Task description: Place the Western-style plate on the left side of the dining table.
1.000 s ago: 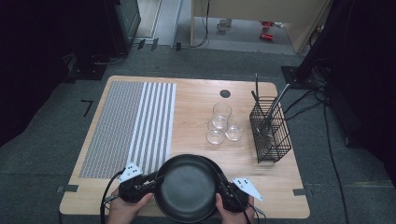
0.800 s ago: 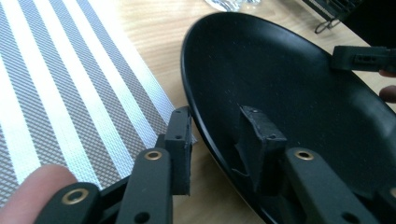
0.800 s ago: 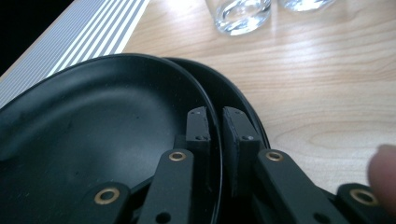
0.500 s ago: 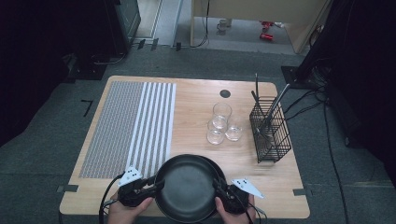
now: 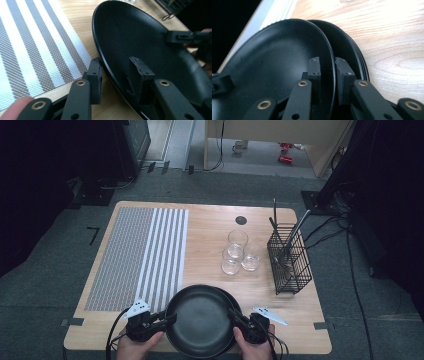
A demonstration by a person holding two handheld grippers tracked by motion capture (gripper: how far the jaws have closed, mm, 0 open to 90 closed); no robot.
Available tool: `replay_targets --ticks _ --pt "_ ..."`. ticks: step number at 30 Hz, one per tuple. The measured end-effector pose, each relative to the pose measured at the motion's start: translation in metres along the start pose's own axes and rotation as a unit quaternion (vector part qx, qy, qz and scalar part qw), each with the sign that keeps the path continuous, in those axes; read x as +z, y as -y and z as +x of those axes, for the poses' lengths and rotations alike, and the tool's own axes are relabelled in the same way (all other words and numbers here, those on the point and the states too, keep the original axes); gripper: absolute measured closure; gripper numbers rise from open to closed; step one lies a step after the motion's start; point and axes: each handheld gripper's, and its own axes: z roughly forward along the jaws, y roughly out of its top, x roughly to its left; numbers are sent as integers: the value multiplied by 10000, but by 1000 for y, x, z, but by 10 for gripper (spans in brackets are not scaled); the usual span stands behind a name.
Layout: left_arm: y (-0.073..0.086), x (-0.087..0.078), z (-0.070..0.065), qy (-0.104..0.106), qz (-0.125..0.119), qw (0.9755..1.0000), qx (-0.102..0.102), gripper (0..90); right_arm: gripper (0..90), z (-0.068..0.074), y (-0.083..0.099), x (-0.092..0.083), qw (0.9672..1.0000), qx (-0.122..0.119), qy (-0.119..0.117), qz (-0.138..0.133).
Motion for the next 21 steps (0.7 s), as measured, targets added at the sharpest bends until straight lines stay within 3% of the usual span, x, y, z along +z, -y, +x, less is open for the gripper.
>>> replay_targets --ticks 5,10,15,17,21 --pt "-2 -1 5 184 -126 9994 -267 717 807 -1 2 -3 9996 101 -122 -244" --pt "-5 -3 4 255 -201 9994 -139 732 824 6 -3 -13 9979 -23 -208 -620" --pt "-6 -2 6 261 -152 9995 -135 728 833 5 -6 -11 9977 152 -266 -602" --pt "-7 -3 6 306 -180 9994 -40 729 832 6 -6 -12 9976 152 -261 -629" --pt "-9 -3 6 344 -250 9991 -90 743 833 9 -10 -15 9966 177 -334 -732"
